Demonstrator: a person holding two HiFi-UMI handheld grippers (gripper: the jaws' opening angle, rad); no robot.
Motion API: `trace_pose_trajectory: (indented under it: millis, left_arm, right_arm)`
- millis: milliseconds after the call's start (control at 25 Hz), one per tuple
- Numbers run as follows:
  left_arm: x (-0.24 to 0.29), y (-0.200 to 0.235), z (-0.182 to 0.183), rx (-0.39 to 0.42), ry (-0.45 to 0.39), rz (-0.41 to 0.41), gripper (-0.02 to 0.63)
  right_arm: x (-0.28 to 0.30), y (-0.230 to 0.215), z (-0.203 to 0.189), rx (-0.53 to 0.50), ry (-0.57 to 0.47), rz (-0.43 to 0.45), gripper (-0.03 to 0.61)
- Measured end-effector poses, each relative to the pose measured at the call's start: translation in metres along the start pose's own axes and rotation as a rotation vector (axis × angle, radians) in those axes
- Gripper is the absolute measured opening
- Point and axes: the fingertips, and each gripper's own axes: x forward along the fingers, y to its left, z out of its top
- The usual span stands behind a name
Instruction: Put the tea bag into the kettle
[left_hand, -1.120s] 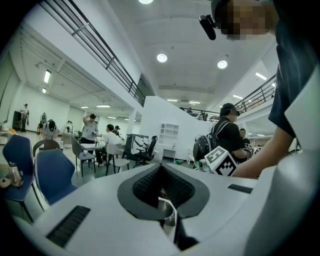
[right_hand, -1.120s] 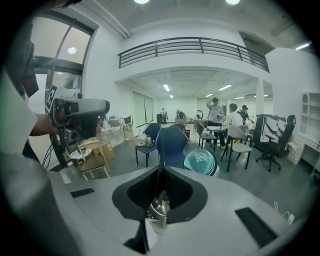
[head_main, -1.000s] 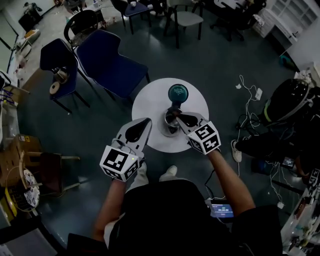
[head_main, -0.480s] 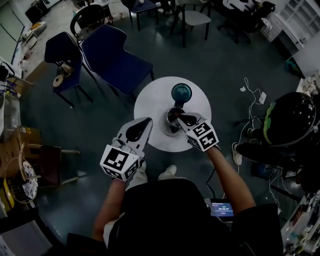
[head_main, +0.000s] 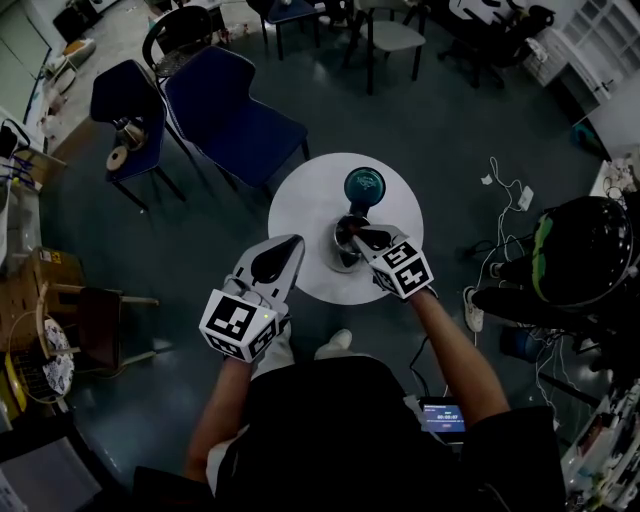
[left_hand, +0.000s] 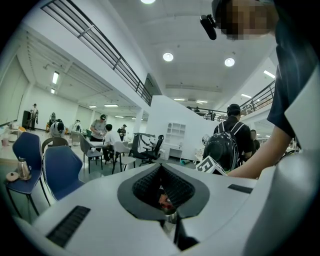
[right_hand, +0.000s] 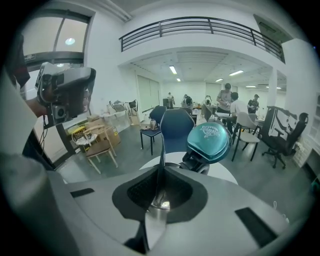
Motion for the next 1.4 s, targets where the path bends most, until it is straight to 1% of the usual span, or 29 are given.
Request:
trace_pose_trajectory:
  millis: [120,240,320,760,1120,1280,1400]
  left_arm:
    - [0.001,0.003,-0.001,-0.003,0.000,0.004,0.015]
    - [0.002,0.005,-0.001,-0.005,-0.001,0.007,0.015]
    - [0.001,0.007,-0.001,-0.008,-0.001,0.008,0.015]
    - [0.000,0.011,-0.005,-0.014,-0.002,0.004,0.015]
    - [-0.001,0.017,-0.005,-0.021,-0.001,0.014,0.015]
    - [-0.001,0.019,-0.004,-0.024,-0.001,0.017,0.015]
    - [0.001,0.022,-0.005,-0.025,0.001,0.017,0.015]
  right_arm:
    - [0.005,0.000,-0.005,-0.016,0.027,0.001,0.037]
    - [0.007,-0.003,-0.009,-0.057,0.060,-0.017,0.037]
    - [0.009,-0.003,-0.011,-0.066,0.074,-0.022,0.037]
    - [0.020,-0.002,-0.020,-0.062,0.113,-0.015,0.037]
    - [0.029,-0.005,-0.029,-0.072,0.149,-0.033,0.038]
    - [0.030,-0.004,-0.029,-0.039,0.145,-0.007,0.040]
    - [0.033,-0.005,-0.029,-0.040,0.144,-0.004,0.040]
